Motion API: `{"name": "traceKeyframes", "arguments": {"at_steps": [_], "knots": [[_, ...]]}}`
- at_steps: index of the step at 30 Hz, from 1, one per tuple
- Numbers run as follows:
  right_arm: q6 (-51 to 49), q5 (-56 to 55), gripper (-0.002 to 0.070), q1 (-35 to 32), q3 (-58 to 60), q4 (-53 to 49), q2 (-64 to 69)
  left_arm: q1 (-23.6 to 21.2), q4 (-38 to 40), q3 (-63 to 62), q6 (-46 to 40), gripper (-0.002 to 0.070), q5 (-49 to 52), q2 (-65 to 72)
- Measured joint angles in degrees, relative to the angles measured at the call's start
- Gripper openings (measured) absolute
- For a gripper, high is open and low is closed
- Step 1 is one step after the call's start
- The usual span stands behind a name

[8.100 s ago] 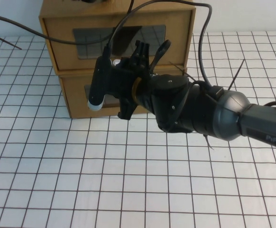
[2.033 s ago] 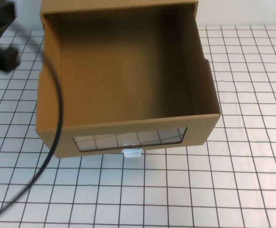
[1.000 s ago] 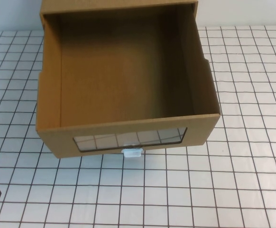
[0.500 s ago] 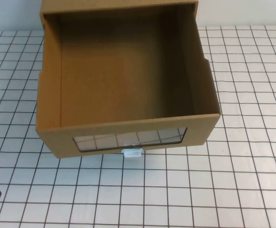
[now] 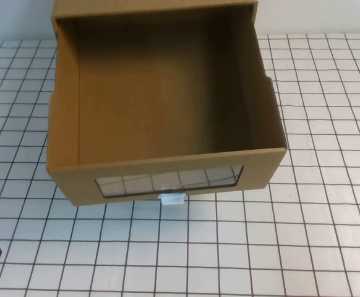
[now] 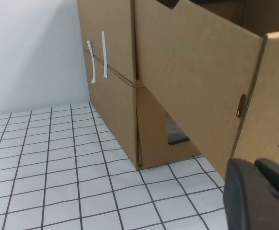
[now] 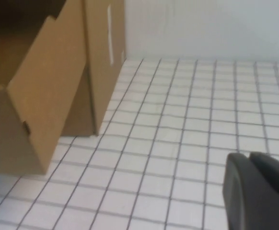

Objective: Open the shoe box
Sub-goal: 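Pull the top drawer of the cardboard box fully open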

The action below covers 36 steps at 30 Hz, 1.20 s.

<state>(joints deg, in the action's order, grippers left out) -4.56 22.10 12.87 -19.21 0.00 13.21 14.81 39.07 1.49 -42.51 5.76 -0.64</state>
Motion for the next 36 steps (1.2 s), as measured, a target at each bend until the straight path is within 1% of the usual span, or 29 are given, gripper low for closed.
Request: {"name": "traceKeyframes", "arguments": {"at_steps": [3,7,10,13,15,18,23,25,36], "knots": [[0.0,-5.1,-0.0013,-5.2,3.3,0.0,-1.6,0.0,0.0,0.0,-0.1,-0.0002,0.0,0.0],[-0.1,-9.5,-0.0013,-12.3,10.1,3.8,-5.1,0.0,0.0,0.0,-0.1,-0.0002,0.0,0.0],[-0.1,-13.0,-0.0013,-14.6,16.1,6.1,-8.3,0.0,0.0,0.0,-0.1,-0.0002,0.0,0.0],[-0.1,-15.6,-0.0013,-14.7,20.2,6.3,-11.9,0.0,0.0,0.0,-0.1,-0.0002,0.0,0.0],[-0.1,-14.7,-0.0013,-14.6,20.6,6.0,-13.2,0.0,0.0,0.0,-0.1,-0.0002,0.0,0.0],[0.6,-11.5,-0.0013,-14.5,20.6,4.8,-13.6,0.0,0.0,0.0,-0.2,-0.0002,0.0,0.0],[0.9,-1.2,-0.0013,-14.5,20.6,4.3,-13.6,0.0,0.0,0.0,-0.2,-0.0002,0.0,0.0],[0.9,0.5,-0.0013,-14.5,20.6,4.4,-13.6,0.0,0.0,0.0,-0.2,-0.0002,0.0,0.0],[0.9,1.3,-0.0013,-14.5,20.6,4.5,-13.6,0.0,0.0,0.0,-0.2,-0.0002,0.0,0.0]]}}
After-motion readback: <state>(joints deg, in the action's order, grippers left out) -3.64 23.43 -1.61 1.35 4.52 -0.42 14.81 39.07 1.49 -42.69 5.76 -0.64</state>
